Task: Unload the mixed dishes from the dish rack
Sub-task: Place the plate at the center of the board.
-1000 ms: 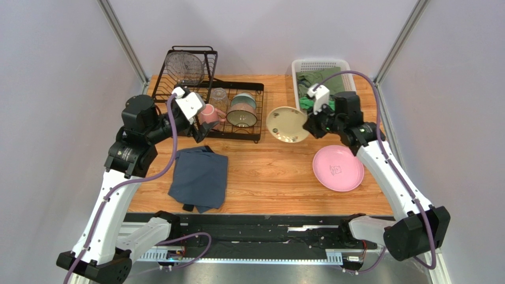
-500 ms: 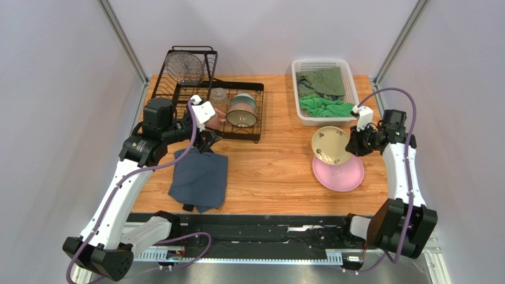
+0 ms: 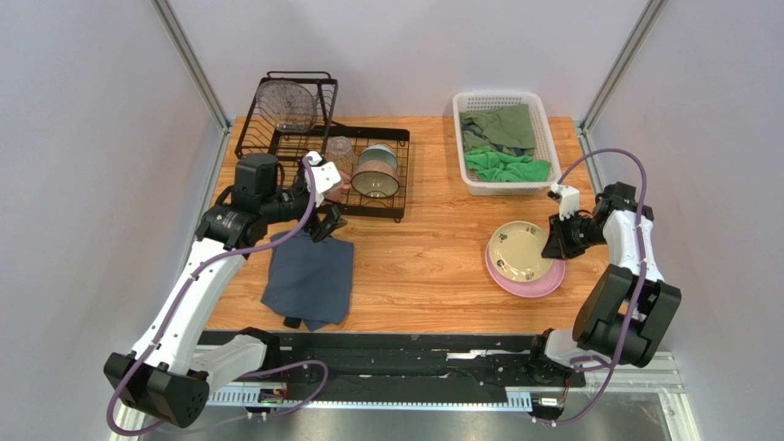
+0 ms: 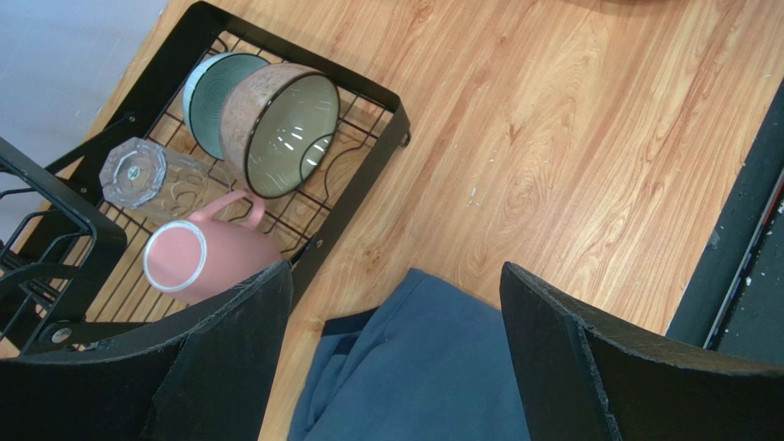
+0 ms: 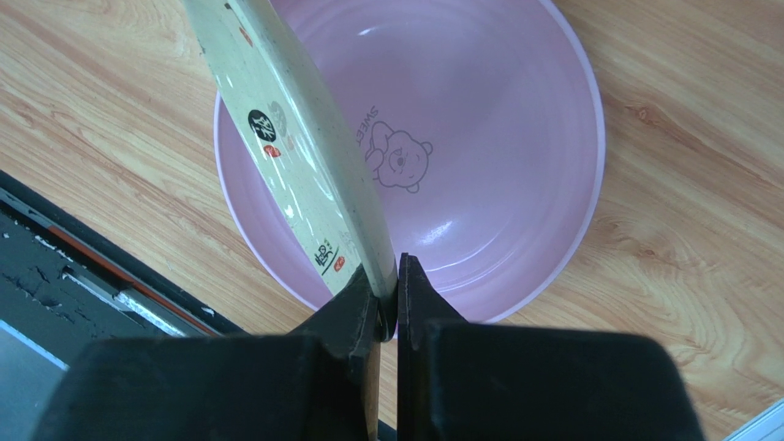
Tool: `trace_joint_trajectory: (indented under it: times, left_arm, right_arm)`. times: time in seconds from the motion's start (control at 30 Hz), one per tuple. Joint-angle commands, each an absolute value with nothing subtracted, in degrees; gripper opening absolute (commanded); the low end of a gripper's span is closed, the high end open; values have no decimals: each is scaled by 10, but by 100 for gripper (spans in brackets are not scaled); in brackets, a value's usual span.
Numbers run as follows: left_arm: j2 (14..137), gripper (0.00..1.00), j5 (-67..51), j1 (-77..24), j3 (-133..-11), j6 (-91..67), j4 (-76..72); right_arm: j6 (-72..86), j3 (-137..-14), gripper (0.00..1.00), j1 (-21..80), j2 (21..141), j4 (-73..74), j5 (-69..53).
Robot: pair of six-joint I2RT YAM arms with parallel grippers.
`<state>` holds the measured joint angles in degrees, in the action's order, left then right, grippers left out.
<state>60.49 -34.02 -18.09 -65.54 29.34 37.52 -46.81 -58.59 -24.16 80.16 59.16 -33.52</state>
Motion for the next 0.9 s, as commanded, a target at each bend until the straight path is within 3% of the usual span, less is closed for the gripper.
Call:
trace_joint_trajectory:
  times: [0.0, 0.4, 0.5, 0.63, 0.73, 0.87]
  left_arm:
    - [599, 90, -355, -182, -654, 303, 370]
    - [595, 90, -350, -182, -644, 315, 372]
    - [597, 90, -350, -182, -645, 315, 374]
    - [597, 91, -351, -182, -643, 316, 372]
    - [597, 90, -349, -182, -641, 317, 371]
    - [595, 90, -350, -182, -639, 318, 371]
  right_arm:
    - [-495, -596, 0, -243, 821, 600, -349]
    - [-496, -609, 0, -250, 882, 594, -332]
    - [-493, -609, 12, -251, 889, 584, -321]
    - [-492, -606, 34, -252, 895, 574, -307]
    - [-490, -605, 41, -253, 898, 568, -303]
    - [-485, -604, 42, -253, 902, 560, -299]
